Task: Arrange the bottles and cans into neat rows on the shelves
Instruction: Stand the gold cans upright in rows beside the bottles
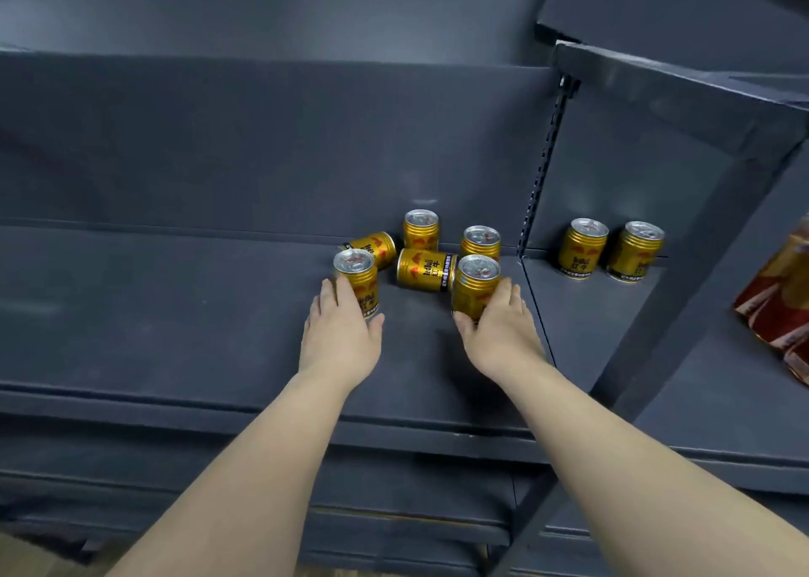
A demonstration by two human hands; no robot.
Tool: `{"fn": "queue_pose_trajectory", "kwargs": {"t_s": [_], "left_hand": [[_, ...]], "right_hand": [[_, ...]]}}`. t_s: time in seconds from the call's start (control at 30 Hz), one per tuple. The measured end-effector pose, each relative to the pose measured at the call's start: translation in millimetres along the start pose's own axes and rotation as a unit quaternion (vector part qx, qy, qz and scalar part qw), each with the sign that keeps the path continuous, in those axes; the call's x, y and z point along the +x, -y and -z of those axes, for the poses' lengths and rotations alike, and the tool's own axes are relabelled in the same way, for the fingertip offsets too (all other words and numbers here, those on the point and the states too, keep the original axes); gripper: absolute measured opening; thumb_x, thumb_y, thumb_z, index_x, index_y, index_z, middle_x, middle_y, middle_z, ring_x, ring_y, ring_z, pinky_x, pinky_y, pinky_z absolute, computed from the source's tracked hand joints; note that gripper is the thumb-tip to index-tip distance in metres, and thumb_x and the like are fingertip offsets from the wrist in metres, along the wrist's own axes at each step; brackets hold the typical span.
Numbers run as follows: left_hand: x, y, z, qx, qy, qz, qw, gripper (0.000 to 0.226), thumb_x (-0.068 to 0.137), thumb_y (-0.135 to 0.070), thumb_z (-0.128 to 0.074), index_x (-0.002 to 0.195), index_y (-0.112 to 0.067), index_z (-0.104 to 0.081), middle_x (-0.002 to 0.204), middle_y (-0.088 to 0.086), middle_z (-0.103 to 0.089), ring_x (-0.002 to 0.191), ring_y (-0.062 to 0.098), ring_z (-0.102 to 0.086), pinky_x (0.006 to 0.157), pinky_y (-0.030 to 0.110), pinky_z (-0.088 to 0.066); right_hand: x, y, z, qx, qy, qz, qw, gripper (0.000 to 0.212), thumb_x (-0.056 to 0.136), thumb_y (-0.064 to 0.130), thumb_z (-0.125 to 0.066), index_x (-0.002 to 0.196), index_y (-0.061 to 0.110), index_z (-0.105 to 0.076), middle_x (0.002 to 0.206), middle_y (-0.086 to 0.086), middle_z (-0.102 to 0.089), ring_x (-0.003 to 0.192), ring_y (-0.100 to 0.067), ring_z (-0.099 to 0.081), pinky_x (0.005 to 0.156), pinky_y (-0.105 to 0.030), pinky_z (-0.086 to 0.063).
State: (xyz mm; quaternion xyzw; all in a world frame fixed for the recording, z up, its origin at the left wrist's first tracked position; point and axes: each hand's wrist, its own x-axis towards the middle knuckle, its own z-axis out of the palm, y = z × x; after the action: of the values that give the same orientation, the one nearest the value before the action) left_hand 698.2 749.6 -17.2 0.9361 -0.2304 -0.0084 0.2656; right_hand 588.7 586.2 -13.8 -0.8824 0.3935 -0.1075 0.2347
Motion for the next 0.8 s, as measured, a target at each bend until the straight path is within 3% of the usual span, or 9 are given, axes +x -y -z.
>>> {"fn": "queue_pose_trajectory", "kwargs": {"t_s": [0.1,0.23,0.5,0.8], "left_hand": [[21,4,-3,-0.068,-0.002,0.030,0.997,0.088,0.097,-0.040,-0.060,0.158,-0.013,-0.002,0.166,0.010,-0.012,0.150,0.031,-0.021,0.118,0.046,-0.030],[45,9,-11,-0.143,0.000,0.056,0.988,0.096,0.094,-0.038,-0.064,0.158,-0.013,0.002,0.164,0.009,-0.019,0.145,0.034,-0.031,0.112,0.047,-0.036],[70,13,-20,-0.244,-0.010,0.074,0.967,0.089,0.087,-0.032,-0.076,0.153,-0.016,-0.019,0.144,0.008,-0.047,0.126,0.030,-0.052,0.095,0.036,-0.045],[72,15,-21,-0.239,-0.025,0.061,0.969,0.076,0.085,-0.033,-0.078,0.143,-0.013,-0.033,0.134,0.009,-0.053,0.120,0.030,-0.056,0.088,0.034,-0.045]], "right_hand": [[10,4,-9,0.043,-0.017,-0.015,0.999,0.094,0.096,0.048,-0.058,0.158,0.007,0.000,0.167,-0.011,-0.007,0.152,-0.031,-0.015,0.122,-0.043,-0.023],[24,11,-20,0.124,-0.054,-0.050,0.990,0.091,0.091,0.042,-0.068,0.156,0.009,-0.014,0.159,-0.011,-0.030,0.143,-0.033,-0.035,0.111,-0.046,-0.039],[47,12,-33,0.237,-0.111,-0.078,0.962,0.090,0.086,0.029,-0.078,0.153,0.013,-0.021,0.151,-0.008,-0.043,0.137,-0.028,-0.046,0.111,-0.045,-0.043],[41,18,-30,0.249,-0.128,-0.070,0.957,0.067,0.085,0.024,-0.079,0.135,0.012,-0.037,0.137,-0.008,-0.050,0.123,-0.026,-0.055,0.094,-0.032,-0.046]]}}
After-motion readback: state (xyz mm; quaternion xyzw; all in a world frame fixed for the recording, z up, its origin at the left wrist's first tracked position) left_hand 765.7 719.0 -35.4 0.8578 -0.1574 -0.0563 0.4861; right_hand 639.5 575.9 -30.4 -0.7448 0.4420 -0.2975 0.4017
